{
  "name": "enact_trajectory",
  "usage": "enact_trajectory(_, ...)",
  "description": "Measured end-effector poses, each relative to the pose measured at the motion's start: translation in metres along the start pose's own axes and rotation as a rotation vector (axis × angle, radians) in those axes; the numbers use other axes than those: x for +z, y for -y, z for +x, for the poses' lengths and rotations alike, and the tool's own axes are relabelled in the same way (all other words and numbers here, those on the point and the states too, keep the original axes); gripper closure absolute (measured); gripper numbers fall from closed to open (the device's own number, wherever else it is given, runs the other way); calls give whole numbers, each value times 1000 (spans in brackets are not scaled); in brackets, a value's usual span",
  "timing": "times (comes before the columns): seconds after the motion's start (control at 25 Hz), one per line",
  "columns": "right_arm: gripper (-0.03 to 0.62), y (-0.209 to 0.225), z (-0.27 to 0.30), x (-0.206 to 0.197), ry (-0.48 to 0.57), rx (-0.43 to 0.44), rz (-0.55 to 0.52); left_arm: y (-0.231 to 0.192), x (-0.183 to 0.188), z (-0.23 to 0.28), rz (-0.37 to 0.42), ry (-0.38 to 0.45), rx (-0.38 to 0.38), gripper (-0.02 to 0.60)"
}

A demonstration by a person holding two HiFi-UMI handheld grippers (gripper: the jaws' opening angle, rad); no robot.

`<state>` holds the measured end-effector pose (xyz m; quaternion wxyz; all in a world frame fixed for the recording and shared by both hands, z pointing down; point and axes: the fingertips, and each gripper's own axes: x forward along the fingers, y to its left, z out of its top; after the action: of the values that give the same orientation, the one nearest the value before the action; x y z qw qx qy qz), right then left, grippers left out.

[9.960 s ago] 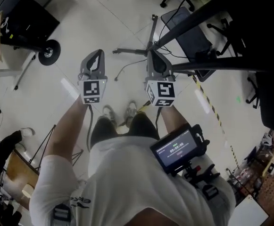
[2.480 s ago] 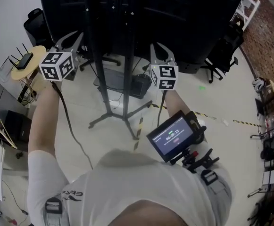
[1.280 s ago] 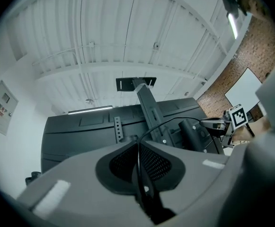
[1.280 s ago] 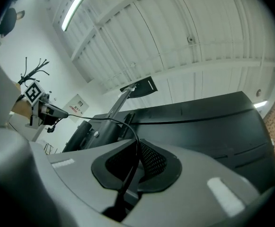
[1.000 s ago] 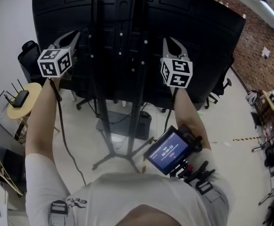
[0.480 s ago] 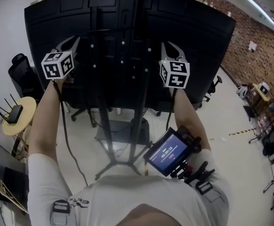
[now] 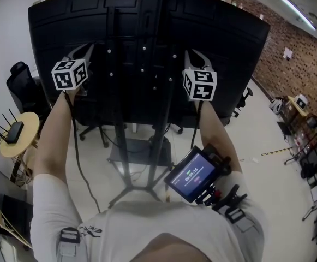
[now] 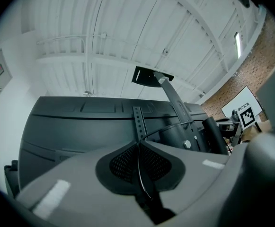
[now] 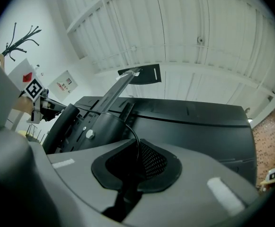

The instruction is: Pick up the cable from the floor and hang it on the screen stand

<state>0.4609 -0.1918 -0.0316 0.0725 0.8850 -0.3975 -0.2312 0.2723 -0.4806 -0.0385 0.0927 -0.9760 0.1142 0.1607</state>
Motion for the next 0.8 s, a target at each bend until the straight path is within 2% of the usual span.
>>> enact_trajectory(0.8,560,-14,-5,-9,18,0,15,13,-22,3,-36,14,21,563)
